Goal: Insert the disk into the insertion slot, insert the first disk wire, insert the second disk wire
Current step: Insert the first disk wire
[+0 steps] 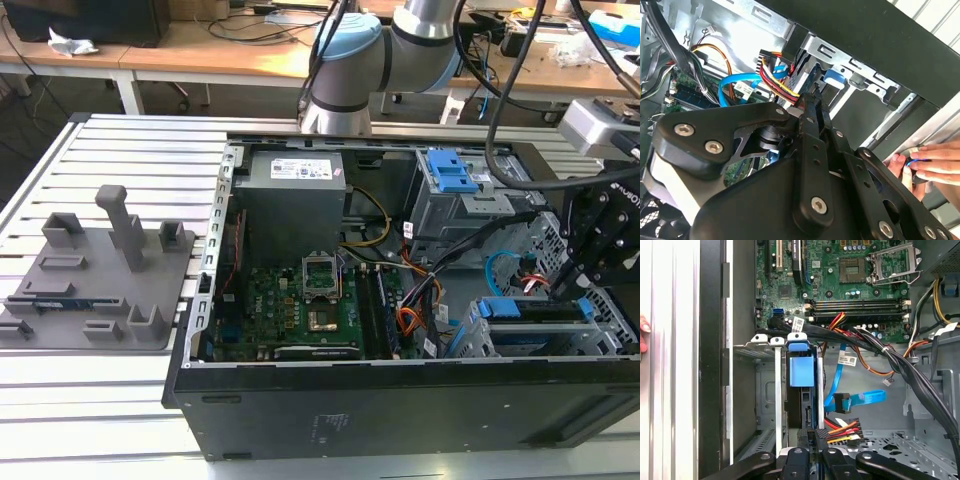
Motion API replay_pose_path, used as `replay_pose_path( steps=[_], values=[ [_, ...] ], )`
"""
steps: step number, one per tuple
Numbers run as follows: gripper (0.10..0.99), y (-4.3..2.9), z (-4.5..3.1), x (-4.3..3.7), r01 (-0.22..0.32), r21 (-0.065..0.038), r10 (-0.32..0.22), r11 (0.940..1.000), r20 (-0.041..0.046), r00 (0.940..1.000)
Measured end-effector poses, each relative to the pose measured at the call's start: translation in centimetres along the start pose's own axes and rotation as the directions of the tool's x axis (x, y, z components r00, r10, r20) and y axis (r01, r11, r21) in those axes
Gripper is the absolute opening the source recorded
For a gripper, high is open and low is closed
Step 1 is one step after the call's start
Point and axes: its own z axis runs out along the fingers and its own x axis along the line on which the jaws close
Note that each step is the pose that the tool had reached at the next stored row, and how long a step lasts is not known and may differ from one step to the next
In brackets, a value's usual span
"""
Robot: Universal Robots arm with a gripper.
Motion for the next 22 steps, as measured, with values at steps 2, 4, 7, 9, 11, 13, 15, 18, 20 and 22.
replay_pose_path(
  steps=[2, 4, 7, 9, 11, 13, 15, 18, 20, 22],
  values=[
    [0.165, 0.01, -0.01, 0.00, 0.000, 0.000, 0.000, 1.0000, -0.0002, 1.0000],
    [0.165, 0.01, -0.02, 0.00, 0.000, 0.000, 0.000, 1.0000, -0.0003, 1.0000],
    [0.165, 0.01, -0.02, 0.02, 0.000, 0.000, 0.000, 1.0000, 0.0041, 1.0000],
    [0.165, 0.01, -0.01, 0.12, 0.001, 0.000, -0.001, 1.0000, 0.0121, 0.9999],
    [0.165, 0.01, 0.01, 0.26, 0.001, 0.001, -0.001, 1.0000, 0.0194, 0.9998],
    [0.165, 0.00, 0.02, 0.36, 0.002, 0.001, -0.002, 1.0000, 0.0220, 0.9998],
    [0.165, 0.00, 0.02, 0.37, 0.002, 0.001, -0.002, 1.0000, 0.0218, 0.9998],
    [0.165, 0.00, 0.06, 0.37, 0.002, 0.001, -0.002, 1.0000, 0.0216, 0.9998],
    [0.165, -0.01, 0.13, 0.37, 0.002, 0.001, -0.002, 1.0000, 0.0216, 0.9998],
    [0.165, -0.01, 0.18, 0.37, 0.002, 0.001, -0.002, 1.0000, 0.0217, 0.9998]
  ],
)
